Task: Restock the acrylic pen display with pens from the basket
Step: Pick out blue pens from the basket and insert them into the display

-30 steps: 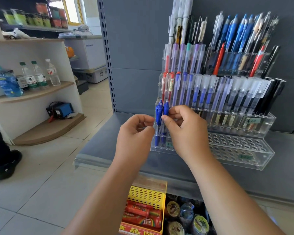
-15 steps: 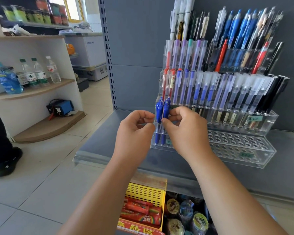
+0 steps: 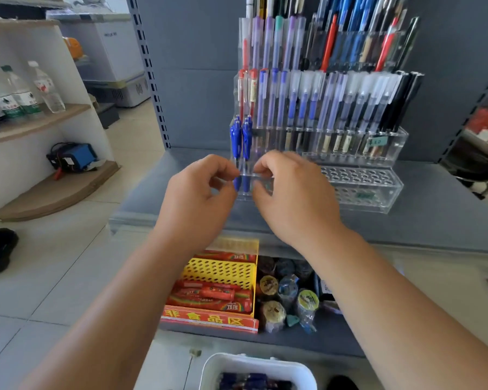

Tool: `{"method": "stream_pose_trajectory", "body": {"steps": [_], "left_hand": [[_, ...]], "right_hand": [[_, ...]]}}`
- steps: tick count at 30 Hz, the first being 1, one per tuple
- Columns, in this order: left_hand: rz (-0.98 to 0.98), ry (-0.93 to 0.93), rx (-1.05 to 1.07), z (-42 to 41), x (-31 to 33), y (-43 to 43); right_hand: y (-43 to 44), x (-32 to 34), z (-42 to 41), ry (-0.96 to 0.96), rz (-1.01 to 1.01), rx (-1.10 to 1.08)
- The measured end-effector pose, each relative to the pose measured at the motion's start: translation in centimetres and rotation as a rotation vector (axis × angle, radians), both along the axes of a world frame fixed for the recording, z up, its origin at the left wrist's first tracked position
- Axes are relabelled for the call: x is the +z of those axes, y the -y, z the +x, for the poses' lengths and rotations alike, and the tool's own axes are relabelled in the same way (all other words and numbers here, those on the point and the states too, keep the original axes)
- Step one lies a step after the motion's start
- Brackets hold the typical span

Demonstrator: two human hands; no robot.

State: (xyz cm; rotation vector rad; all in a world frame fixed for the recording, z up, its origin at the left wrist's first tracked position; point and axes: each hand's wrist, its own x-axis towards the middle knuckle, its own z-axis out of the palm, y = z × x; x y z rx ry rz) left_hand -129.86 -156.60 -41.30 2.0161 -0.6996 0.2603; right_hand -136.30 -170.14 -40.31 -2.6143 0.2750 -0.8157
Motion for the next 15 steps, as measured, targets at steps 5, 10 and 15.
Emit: {"method": "stream_pose_trajectory", "body": {"steps": [5, 10, 15], "left_hand": [[0.168, -0.021, -0.020, -3.7, -4.5, -1.7], [0.341, -0.143, -0.029, -8.4, -12.8, -2.9], [0.486, -0.307, -0.056, -12.1, -20.4, -4.6]], "right_hand": [[-1.5, -4.2, -4.7, -0.189, -0.060, -0.031], [-2.9, -11.0, -9.2, -0.372, -0.033, -0.056], [-4.7, -18.4, -12.1, -0.573, 0.000, -0.012]]}}
